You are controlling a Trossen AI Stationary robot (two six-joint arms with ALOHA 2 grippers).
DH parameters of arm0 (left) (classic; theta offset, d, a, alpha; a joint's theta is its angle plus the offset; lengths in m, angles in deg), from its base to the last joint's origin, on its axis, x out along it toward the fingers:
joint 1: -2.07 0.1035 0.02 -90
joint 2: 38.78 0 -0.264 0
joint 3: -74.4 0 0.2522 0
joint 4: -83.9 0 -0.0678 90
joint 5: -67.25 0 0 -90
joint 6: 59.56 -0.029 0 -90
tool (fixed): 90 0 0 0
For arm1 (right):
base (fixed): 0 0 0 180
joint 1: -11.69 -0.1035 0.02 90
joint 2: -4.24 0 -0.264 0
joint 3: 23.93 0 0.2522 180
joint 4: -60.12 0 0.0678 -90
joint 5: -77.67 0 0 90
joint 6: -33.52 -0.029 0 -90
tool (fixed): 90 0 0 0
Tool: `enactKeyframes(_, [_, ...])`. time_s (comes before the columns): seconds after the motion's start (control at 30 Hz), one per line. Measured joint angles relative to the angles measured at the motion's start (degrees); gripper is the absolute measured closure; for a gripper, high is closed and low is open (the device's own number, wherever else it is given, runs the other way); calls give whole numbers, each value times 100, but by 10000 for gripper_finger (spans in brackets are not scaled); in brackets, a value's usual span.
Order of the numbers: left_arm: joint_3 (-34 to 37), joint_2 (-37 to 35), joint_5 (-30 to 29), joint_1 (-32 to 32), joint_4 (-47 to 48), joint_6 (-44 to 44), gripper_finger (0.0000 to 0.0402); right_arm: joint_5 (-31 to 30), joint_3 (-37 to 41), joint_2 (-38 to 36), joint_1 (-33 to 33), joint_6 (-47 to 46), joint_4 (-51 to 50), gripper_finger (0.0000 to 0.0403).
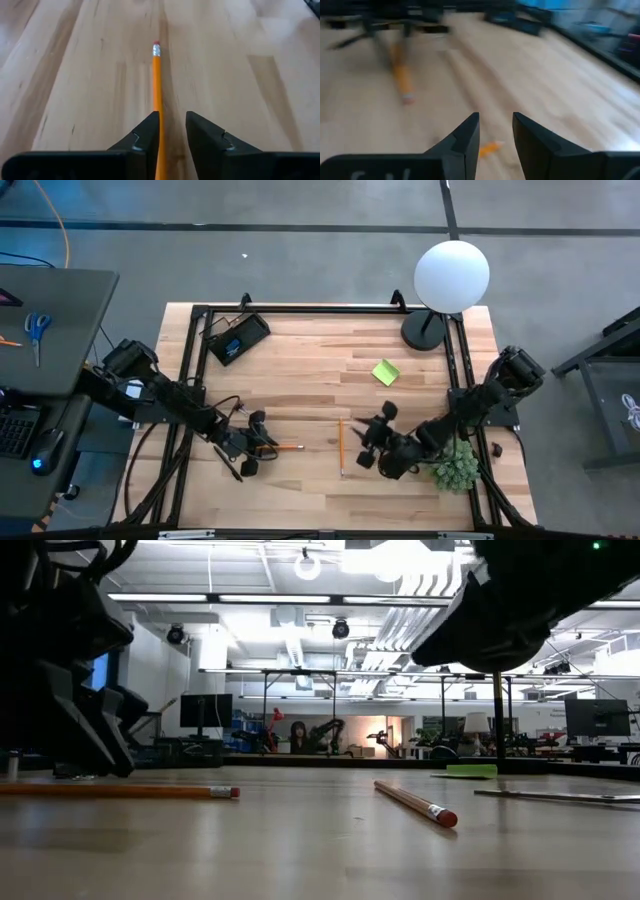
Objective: Pick and place office supplies into organizer
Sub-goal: Put the orange pencil into the top left section of the desk organizer
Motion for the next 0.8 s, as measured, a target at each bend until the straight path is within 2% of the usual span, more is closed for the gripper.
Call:
enactKeyframes(0.13, [-2, 6, 89, 0, -164, -2, 298, 947, 222, 0, 43, 1394, 1573, 295])
enactKeyframes(0.27, [-2, 10, 89, 0, -131, -24, 289, 1142, 287, 0, 53, 2157, 2211, 295])
enactKeyframes(0.47, [-5, 299, 45, 0, -167, -131, 289, 1145, 287, 0, 53, 2231, 2226, 295])
enactKeyframes(0.8, [-20, 522, -386, -9, -196, -118, 296, 1163, 287, 0, 122, 2229, 2216, 295])
